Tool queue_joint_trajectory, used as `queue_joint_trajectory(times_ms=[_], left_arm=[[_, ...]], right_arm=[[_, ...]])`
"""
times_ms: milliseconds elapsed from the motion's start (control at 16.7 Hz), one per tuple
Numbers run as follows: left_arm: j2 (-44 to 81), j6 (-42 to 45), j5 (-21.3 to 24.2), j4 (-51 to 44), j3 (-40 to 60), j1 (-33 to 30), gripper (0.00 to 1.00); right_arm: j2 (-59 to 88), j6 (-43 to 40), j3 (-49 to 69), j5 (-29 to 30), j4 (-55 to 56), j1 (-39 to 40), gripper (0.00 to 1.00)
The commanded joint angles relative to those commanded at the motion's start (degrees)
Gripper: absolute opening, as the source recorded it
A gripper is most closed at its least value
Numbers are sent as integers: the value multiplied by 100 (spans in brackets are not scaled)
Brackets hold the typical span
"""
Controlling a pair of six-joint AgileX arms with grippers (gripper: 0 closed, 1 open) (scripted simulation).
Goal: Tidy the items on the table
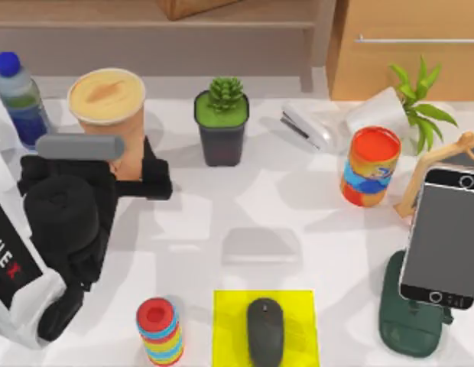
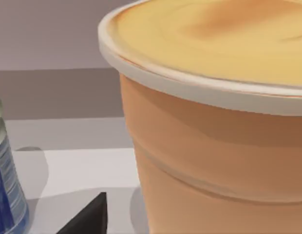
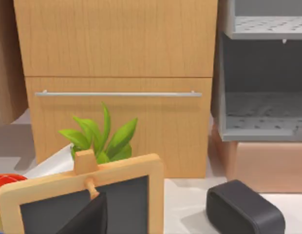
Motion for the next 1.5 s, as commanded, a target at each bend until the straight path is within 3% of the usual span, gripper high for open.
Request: queue_joint_trajectory(times_ms=[360, 1080, 1500], left_arm=[[354, -61, -81, 341, 245, 24, 100], [664, -40, 139, -11, 912, 241, 100], [664, -40, 139, -11, 912, 241, 47]], right_arm=[[0, 0, 0, 0, 0, 0, 100], [0, 0, 0, 0, 0, 0, 100], [0, 0, 0, 0, 0, 0, 100]])
